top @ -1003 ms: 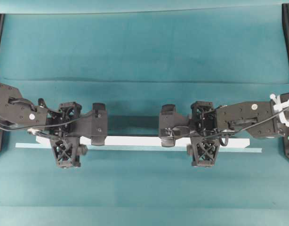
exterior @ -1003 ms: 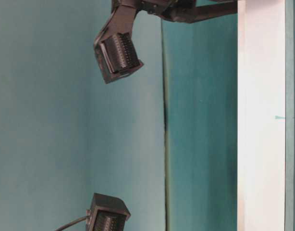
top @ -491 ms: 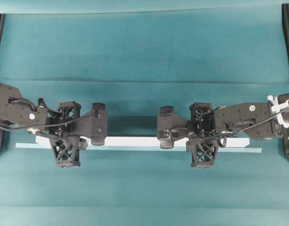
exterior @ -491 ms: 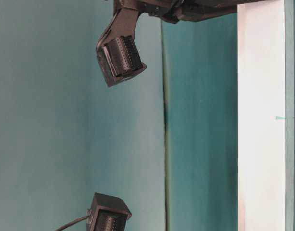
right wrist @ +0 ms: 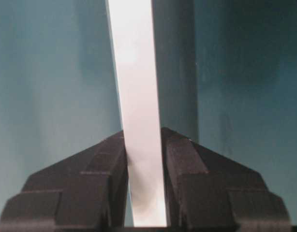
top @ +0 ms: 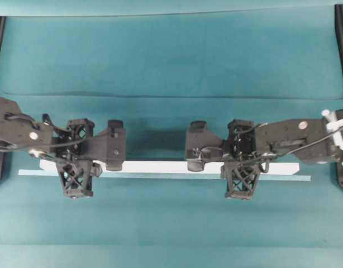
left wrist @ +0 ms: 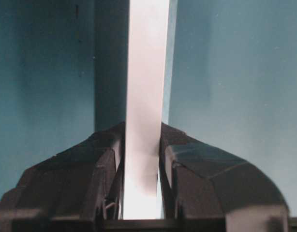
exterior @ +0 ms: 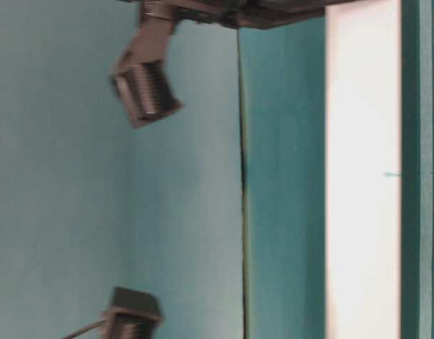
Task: Lift a wooden board with both hands.
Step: 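Lift the gripped board with both grippers and raise it back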
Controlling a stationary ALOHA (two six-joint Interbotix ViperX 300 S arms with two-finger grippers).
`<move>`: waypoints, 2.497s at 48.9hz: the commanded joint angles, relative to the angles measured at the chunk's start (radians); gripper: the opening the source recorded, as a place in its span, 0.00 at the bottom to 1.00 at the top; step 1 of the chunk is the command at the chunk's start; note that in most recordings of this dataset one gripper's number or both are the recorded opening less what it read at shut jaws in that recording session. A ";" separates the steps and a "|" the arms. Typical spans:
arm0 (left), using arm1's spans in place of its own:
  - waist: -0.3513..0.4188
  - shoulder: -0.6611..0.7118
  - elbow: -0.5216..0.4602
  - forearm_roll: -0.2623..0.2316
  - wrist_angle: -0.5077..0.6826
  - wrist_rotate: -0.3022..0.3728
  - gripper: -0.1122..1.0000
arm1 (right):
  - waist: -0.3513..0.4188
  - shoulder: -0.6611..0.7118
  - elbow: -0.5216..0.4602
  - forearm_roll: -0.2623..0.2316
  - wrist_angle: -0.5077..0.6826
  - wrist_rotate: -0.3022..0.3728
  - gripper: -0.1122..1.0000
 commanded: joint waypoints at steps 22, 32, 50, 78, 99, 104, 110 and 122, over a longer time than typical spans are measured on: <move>0.032 -0.172 -0.138 -0.002 0.273 0.000 0.26 | -0.041 -0.121 -0.106 -0.003 0.244 0.005 0.29; 0.034 -0.199 -0.176 -0.003 0.347 -0.005 0.26 | -0.048 -0.161 -0.164 -0.002 0.337 0.011 0.29; 0.043 -0.227 -0.296 -0.002 0.503 -0.084 0.26 | -0.046 -0.169 -0.296 0.002 0.518 0.012 0.29; 0.048 -0.262 -0.537 -0.003 0.723 -0.123 0.26 | -0.037 -0.152 -0.552 0.026 0.819 0.014 0.29; 0.075 -0.258 -0.701 -0.003 0.850 -0.135 0.26 | -0.044 -0.147 -0.744 0.026 0.920 0.044 0.29; 0.075 -0.258 -0.752 -0.002 0.890 -0.137 0.26 | -0.046 -0.147 -0.792 0.026 0.927 0.048 0.29; 0.077 -0.255 -0.810 -0.003 0.922 -0.138 0.26 | -0.049 -0.147 -0.845 0.025 0.939 0.063 0.29; 0.077 -0.241 -0.870 -0.002 0.948 -0.140 0.26 | -0.054 -0.155 -0.946 0.002 0.950 0.095 0.29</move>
